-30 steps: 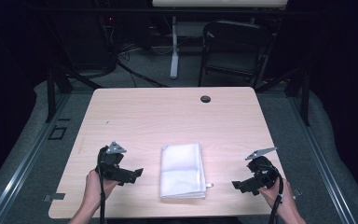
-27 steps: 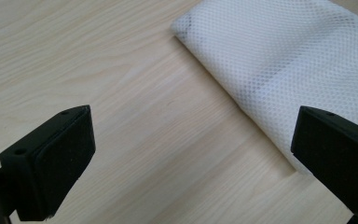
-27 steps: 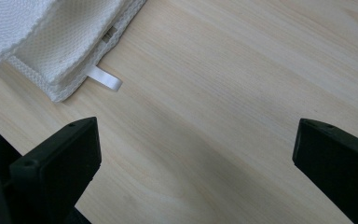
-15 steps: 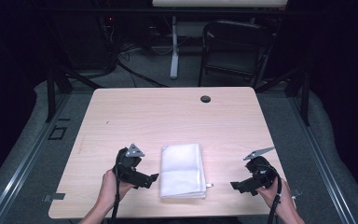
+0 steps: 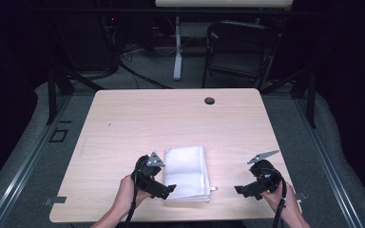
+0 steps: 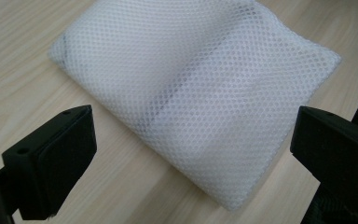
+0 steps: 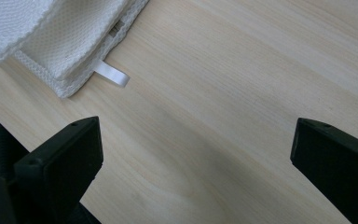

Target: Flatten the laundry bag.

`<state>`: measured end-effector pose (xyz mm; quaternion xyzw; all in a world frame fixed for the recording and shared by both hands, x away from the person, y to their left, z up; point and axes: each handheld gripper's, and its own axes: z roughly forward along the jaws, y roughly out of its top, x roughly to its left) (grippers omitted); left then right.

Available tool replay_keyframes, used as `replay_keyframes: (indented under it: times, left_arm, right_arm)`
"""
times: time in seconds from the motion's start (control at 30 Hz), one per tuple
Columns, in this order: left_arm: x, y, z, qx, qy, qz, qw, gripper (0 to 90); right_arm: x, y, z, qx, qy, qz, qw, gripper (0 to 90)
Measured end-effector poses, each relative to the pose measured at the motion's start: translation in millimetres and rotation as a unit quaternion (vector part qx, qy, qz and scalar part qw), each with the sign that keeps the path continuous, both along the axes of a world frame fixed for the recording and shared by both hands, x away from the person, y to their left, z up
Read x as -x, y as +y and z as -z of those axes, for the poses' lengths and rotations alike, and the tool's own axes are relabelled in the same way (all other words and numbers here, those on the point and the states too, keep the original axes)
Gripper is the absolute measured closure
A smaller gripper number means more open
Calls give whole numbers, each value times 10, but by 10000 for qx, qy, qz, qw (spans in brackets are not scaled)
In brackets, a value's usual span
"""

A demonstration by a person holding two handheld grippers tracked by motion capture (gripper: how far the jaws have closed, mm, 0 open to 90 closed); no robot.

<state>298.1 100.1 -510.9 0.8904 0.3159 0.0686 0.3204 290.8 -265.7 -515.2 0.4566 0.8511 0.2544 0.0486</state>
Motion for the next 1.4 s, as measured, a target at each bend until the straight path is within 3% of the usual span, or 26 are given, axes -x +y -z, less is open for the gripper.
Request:
replay_keyframes:
  times: [0.33, 0.5, 0.77, 0.97, 1.17, 1.4]
  left_arm:
    - [67, -260, 88, -55, 22, 428, 9991, 12]
    - [97, -364, 127, -129, 48, 596, 9981, 23]
    - [137, -586, 215, -360, 52, 1015, 9942, 79]
    - [125, -705, 312, -608, 17, 1095, 9921, 164]
    - [97, -730, 411, -768, 52, 1120, 9907, 309]
    - [73, -714, 453, -759, -65, 1109, 9909, 428]
  right_arm:
    - [14, 14, 16, -76, -13, 70, 9999, 25]
    - [16, 24, 12, 21, 68, -41, 10000, 33]
    - [10, 24, 31, -9, 122, -37, 9999, 36]
    - [12, 38, 44, 10, 189, -98, 9998, 42]
    - [17, 49, 64, 28, 276, -123, 9995, 50]
    - [33, 89, 69, 25, 341, -250, 9991, 58]
